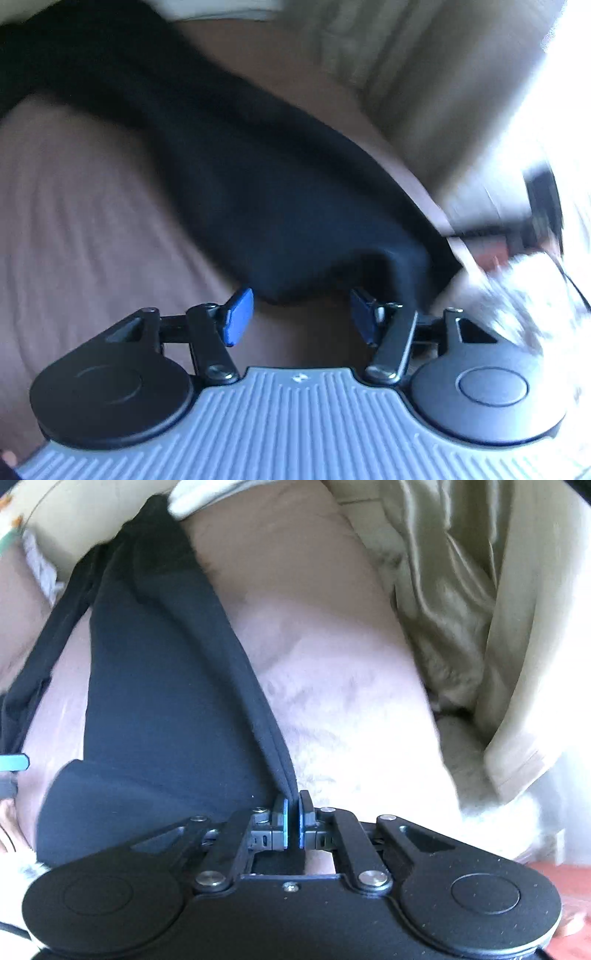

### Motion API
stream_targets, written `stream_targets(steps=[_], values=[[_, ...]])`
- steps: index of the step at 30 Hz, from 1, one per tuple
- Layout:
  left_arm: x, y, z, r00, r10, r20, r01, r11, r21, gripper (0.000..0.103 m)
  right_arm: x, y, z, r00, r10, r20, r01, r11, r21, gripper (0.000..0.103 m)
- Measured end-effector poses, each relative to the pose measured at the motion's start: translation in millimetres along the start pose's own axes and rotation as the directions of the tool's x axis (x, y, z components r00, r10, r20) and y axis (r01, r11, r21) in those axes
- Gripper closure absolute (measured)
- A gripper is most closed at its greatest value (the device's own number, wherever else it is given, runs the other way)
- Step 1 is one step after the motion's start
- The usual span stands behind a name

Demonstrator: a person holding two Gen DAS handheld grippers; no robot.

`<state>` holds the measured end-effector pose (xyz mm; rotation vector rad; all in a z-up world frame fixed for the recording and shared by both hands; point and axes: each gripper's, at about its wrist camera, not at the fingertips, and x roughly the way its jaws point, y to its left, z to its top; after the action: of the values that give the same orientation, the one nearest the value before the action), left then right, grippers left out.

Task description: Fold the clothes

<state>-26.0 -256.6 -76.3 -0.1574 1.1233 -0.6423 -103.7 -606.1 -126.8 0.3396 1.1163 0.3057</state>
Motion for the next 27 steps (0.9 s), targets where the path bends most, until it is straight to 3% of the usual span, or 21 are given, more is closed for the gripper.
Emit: stream_targets(steps=[3,5,7,10,12,15,19,22,23,25,27], values=[[4.7,55.6,19.5,0.996,0.070,0.056,-0.059,0.983,-0.173,0.040,7.8,-19.1,-15.4,0.998,-0.062,0.003,0.061,0.997,0.047,0.095],[9.1,84.7,35.4,0.988,0.116,0.104,-0.091,0.971,-0.221,0.040,12.0,-28.9,-24.5,0.997,-0.080,0.003,0.079,0.994,0.081,0.092],[14.3,105.1,54.0,0.967,0.196,0.164,-0.155,0.960,-0.233,0.040,14.1,-32.3,-31.1,0.999,-0.048,0.003,0.047,0.992,0.118,0.091],[21.2,131.6,79.4,0.938,0.247,0.245,-0.172,0.941,-0.291,0.040,16.5,-41.9,-39.1,0.999,0.037,0.002,-0.037,0.980,0.197,0.081],[26.6,149.7,90.3,0.931,0.259,0.256,-0.163,0.925,-0.344,0.040,17.8,-48.0,-43.9,0.995,0.098,0.003,-0.096,0.965,0.243,0.075],[40.7,169.4,112.0,0.907,0.319,0.276,-0.203,0.903,-0.379,0.039,19.9,-47.5,-52.8,0.991,0.137,-0.001,-0.132,0.960,0.246,0.068],[74.7,194.6,151.3,0.888,0.400,0.227,-0.297,0.876,-0.380,0.031,27.6,-45.1,-45.9,0.989,0.147,-0.010,-0.139,0.958,0.251,0.067],[81.7,213.0,161.8,0.870,0.438,0.225,-0.301,0.835,-0.461,0.028,33.7,-43.1,-39.4,0.988,0.151,-0.018,-0.142,0.957,0.254,0.062],[81.3,214.7,164.4,0.857,0.460,0.232,-0.314,0.824,-0.473,0.027,35.8,-42.4,-37.2,0.988,0.153,-0.020,-0.143,0.956,0.255,0.060],[75.2,205.7,170.3,0.808,0.530,0.259,-0.388,0.809,-0.442,0.034,41.6,-40.3,-30.0,0.988,0.151,-0.027,-0.140,0.958,0.251,0.060],[69.0,196.8,176.2,0.751,0.593,0.289,-0.462,0.785,-0.413,0.100,47.3,-34.0,-20.4,0.990,0.134,-0.042,-0.123,0.971,0.206,0.060]])
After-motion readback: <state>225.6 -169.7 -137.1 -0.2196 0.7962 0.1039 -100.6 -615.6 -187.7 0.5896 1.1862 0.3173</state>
